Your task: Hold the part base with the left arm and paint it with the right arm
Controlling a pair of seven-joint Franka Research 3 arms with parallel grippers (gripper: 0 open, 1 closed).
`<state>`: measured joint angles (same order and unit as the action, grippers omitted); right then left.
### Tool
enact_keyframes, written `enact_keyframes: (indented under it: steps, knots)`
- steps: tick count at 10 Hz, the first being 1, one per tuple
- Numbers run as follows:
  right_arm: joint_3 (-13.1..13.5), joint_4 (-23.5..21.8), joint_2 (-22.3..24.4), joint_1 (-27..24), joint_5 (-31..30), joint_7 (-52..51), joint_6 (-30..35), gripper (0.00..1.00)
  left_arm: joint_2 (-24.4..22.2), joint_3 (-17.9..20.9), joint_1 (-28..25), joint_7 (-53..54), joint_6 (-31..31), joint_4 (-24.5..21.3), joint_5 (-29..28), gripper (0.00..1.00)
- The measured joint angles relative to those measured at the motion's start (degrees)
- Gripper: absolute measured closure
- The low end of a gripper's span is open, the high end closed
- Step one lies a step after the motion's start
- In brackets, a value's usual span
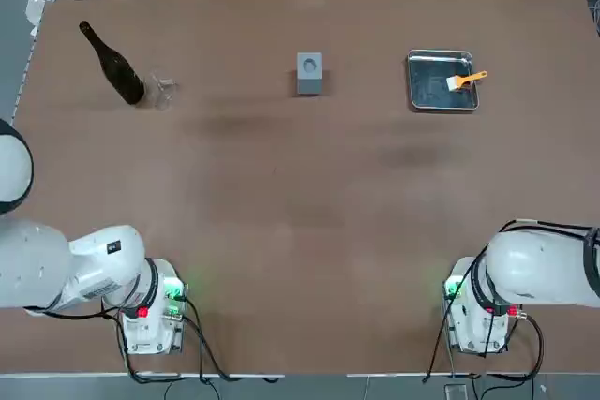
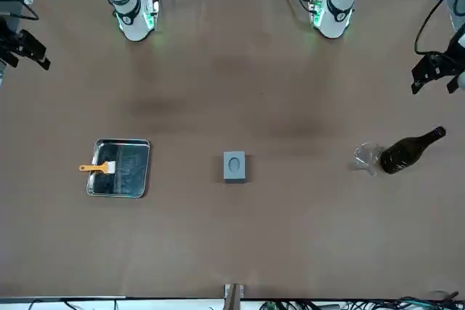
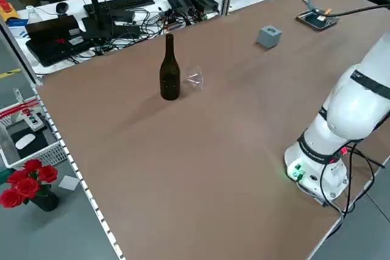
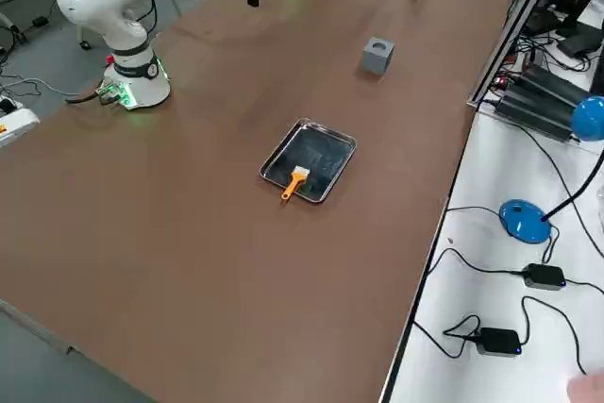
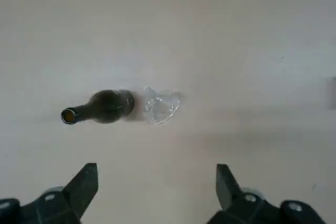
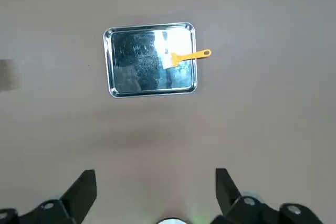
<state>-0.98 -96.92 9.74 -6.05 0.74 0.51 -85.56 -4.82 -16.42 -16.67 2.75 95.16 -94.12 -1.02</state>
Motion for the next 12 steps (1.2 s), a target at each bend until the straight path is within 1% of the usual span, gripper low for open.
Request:
enact_keyframes:
  steps: [2, 3, 4, 9, 12]
  knots:
    - [1.1, 0.1, 0.0, 0.1, 0.0, -0.3, 0.5, 0.0, 4.5, -0.3, 0.3, 0.0, -5.8, 7.3, 0.0, 0.03]
    - [1.2, 0.1, 0.0, 0.3, 0.0, -0.3, 1.1, 0.0, 6.5, -0.5, 0.4, 0.0, -6.7, 9.7, 0.0, 0.03]
    - [1.2, 0.1, 0.0, 0.4, 0.0, -0.3, 1.8, 0.0, 7.6, -0.6, 0.5, 0.0, -6.9, 10.7, 0.0, 0.02]
    - [1.2, 0.1, 0.0, 0.7, 0.0, -0.5, 2.6, 0.0, 8.0, -1.0, 1.3, -0.4, -7.4, 11.9, 0.0, 0.02]
    - [1.4, 0.3, 0.1, 0.7, 0.0, -0.7, 2.6, 0.0, 8.0, 0.4, 4.7, -1.8, -7.4, 11.9, 0.0, 0.03]
